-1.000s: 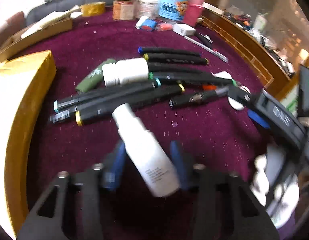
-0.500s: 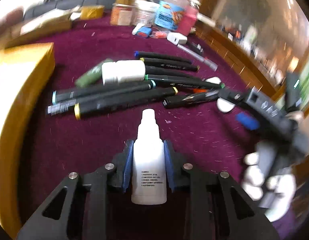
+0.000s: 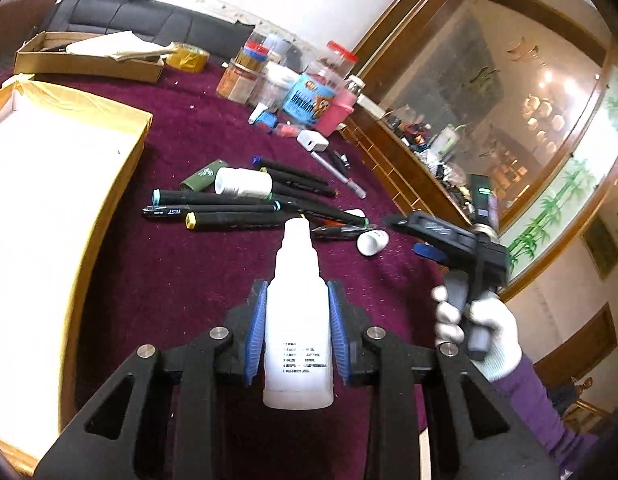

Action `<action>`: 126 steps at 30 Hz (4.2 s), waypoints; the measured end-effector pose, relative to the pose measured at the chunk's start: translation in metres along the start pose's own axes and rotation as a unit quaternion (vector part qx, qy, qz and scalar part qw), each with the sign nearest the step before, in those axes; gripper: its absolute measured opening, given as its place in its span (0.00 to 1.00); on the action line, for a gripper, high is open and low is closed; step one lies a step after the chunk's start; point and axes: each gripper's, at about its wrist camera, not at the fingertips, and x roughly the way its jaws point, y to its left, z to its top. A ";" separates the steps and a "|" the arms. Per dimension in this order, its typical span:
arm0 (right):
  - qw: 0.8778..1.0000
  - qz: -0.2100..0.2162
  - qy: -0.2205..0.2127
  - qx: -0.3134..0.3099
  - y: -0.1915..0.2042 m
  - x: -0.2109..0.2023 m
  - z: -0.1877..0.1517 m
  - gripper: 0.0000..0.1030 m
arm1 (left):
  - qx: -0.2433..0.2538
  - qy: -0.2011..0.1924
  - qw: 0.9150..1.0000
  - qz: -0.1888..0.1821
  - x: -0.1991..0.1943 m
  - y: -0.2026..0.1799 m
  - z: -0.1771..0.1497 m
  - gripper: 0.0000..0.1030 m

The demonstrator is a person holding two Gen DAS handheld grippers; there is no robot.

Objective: Organize rigid objects
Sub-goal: 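Carry the spray bottle toward the yellow-rimmed tray while the right gripper grasps the white pill bottle, then lower both bottles into the tray and open both grippers, then grasp the green cylinder with the left gripper while the right gripper reaches toward the white container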

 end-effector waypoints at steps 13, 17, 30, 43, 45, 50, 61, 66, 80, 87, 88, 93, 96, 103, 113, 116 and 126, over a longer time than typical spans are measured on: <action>0.992 0.020 0.074 0.100 -0.016 0.044 0.000 0.35 | -0.012 -0.009 1.000 0.003 -0.011 0.003 -0.004 0.26; 0.990 0.054 0.064 0.114 -0.032 0.025 -0.008 0.30 | -0.028 -0.017 0.999 -0.002 -0.028 0.013 0.004 0.26; 0.969 0.237 0.064 -0.005 0.099 -0.038 -0.004 0.30 | -0.083 -0.031 0.994 0.057 -0.065 0.081 0.076 0.26; 0.960 0.216 0.110 -0.137 0.323 0.021 -0.025 0.31 | -0.182 -0.002 0.980 0.082 0.001 0.184 0.102 0.26; 0.961 0.202 0.119 -0.144 0.334 0.032 -0.028 0.30 | -0.210 -0.002 0.976 0.065 0.005 0.198 0.095 0.25; 0.965 0.183 0.118 -0.148 0.345 0.051 -0.026 0.31 | -0.246 -0.010 0.968 0.055 0.009 0.212 0.088 0.25; 0.972 0.190 0.032 -0.138 0.284 -0.004 -0.016 0.49 | -0.294 -0.051 0.952 0.066 -0.018 0.220 0.067 0.41; 0.978 0.181 0.009 -0.104 0.218 -0.013 -0.015 0.49 | -0.293 -0.085 0.947 0.103 -0.033 0.206 0.047 0.42; 0.992 0.091 -0.057 0.062 0.024 0.012 -0.012 0.52 | -0.055 -0.040 0.992 0.110 -0.008 0.060 0.082 0.65; 0.986 0.121 -0.064 0.095 -0.004 0.021 -0.019 0.52 | -0.002 0.052 0.985 0.164 0.086 0.035 0.094 0.65; 0.986 0.120 -0.062 0.098 -0.005 0.022 -0.020 0.53 | 0.005 0.061 0.983 0.171 0.095 0.034 0.094 0.65; 0.985 0.133 -0.037 0.107 -0.008 0.033 -0.023 0.54 | 0.037 0.108 0.966 0.233 0.142 0.041 0.088 0.65; 0.985 0.132 -0.038 0.100 -0.007 0.032 -0.025 0.56 | 0.034 0.118 0.969 0.216 0.143 0.039 0.076 0.68; 0.986 0.132 -0.037 0.091 -0.002 0.033 -0.025 0.62 | 0.083 0.174 0.970 0.145 0.123 0.001 0.037 0.62; 0.989 0.121 -0.038 0.072 0.006 0.034 -0.024 0.69 | 0.146 0.109 0.950 0.254 0.128 0.007 0.084 0.62; 0.990 0.115 -0.038 0.066 0.008 0.034 -0.024 0.70 | 0.149 0.152 0.944 0.252 0.156 0.019 0.087 0.62; 0.991 0.110 -0.038 0.060 0.011 0.034 -0.023 0.72 | 0.126 0.158 0.963 0.180 0.130 0.011 0.063 0.18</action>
